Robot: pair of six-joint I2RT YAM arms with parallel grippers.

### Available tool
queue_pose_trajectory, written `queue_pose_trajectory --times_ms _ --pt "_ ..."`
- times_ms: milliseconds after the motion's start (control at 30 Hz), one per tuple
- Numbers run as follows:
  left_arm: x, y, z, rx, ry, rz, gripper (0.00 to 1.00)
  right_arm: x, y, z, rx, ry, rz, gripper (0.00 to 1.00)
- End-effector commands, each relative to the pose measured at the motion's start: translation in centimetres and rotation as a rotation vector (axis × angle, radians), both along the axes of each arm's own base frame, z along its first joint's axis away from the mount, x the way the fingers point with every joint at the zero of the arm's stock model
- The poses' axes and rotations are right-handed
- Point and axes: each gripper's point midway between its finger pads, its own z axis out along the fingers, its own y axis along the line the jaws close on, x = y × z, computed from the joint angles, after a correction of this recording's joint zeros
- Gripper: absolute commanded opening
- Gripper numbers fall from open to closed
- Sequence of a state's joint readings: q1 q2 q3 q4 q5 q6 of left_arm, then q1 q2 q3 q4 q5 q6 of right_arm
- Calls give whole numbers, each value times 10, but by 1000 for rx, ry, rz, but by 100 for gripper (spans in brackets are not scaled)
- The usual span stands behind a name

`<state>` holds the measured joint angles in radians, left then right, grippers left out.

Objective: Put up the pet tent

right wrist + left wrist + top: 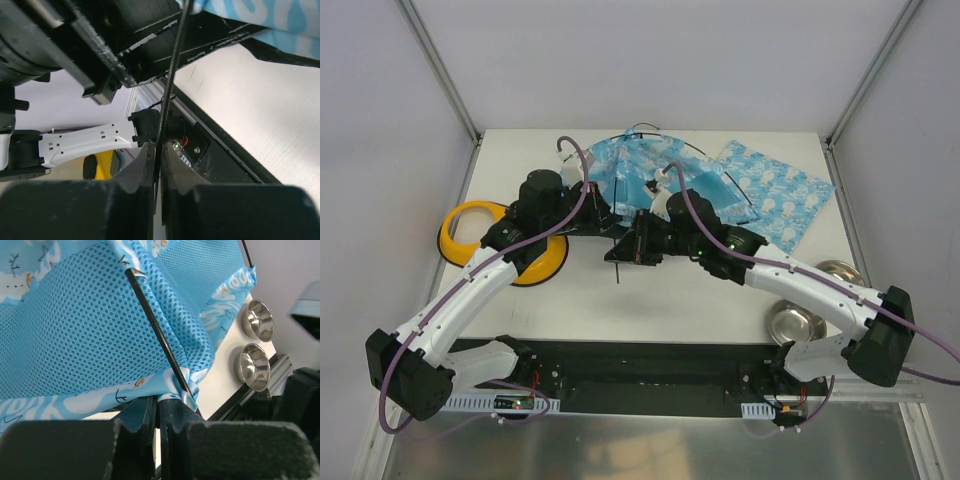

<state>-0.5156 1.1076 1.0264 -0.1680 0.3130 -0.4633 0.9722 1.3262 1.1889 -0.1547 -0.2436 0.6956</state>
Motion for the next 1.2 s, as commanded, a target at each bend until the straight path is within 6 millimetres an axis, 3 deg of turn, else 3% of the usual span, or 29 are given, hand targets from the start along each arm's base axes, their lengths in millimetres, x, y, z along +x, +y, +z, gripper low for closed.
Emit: queue_pose_trajectory --times_ms 0,167,533,900,1067,1167 --pt "-1 -9 37 -51 -108 -72 0 -3 23 20 107 -37 114 0" --pt "-4 -6 33 -52 -95 -58 0 14 24 48 288 -111 5 0" --pt "-19 -7 23 -72 -55 -94 0 47 -17 107 592 -267 -267 0" --pt "-23 -12 24 -97 -60 -127 0 107 -56 111 619 -319 -614 0" --pt "-27 -11 16 -65 -119 -172 0 135 -70 108 593 -342 -751 0" --pt "-28 -8 8 -44 -146 -176 0 145 -69 108 574 -360 -766 0"
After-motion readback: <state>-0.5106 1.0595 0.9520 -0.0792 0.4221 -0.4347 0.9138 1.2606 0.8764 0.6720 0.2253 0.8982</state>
